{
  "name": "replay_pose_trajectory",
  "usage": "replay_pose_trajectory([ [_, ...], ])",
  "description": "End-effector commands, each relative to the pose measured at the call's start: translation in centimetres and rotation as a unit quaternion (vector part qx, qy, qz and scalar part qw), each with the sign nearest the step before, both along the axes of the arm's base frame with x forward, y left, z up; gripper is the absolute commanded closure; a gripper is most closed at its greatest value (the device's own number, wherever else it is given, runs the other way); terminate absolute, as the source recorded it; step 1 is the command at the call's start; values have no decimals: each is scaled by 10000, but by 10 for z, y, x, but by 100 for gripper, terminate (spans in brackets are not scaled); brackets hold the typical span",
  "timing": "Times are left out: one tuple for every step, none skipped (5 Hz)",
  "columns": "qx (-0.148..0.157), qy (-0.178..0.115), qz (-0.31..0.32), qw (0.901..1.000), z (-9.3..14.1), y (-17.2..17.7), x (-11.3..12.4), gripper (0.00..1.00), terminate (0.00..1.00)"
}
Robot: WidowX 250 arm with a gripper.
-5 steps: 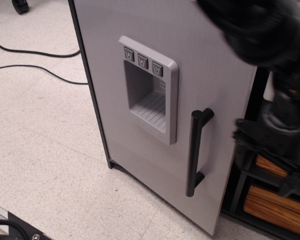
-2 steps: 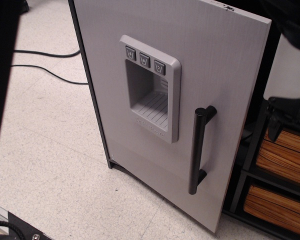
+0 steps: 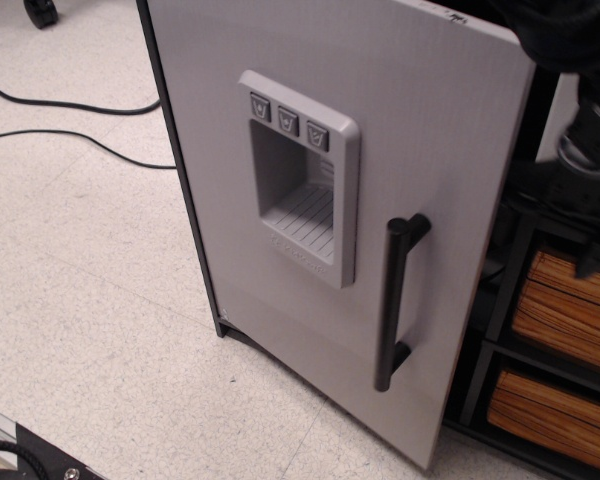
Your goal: Open fridge
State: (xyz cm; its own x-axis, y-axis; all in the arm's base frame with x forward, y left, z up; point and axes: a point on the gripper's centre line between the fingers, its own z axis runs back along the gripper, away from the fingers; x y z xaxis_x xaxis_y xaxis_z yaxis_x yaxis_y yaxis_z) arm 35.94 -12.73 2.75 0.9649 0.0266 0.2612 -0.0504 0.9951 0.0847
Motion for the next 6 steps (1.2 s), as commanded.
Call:
replay_pose_trajectory([
  [17, -495, 459, 9977, 59, 56, -16, 0, 0],
  [-48, -340, 483, 9982, 65, 83, -32, 0, 0],
  [-137, -100, 273, 9995, 68, 109, -50, 0, 0],
  [142, -293, 92, 9994, 67, 138, -76, 0, 0],
  [125, -246, -237, 9993, 68, 165, -103, 0, 0],
  [16, -46, -507, 9987, 70, 185, -129, 0, 0],
])
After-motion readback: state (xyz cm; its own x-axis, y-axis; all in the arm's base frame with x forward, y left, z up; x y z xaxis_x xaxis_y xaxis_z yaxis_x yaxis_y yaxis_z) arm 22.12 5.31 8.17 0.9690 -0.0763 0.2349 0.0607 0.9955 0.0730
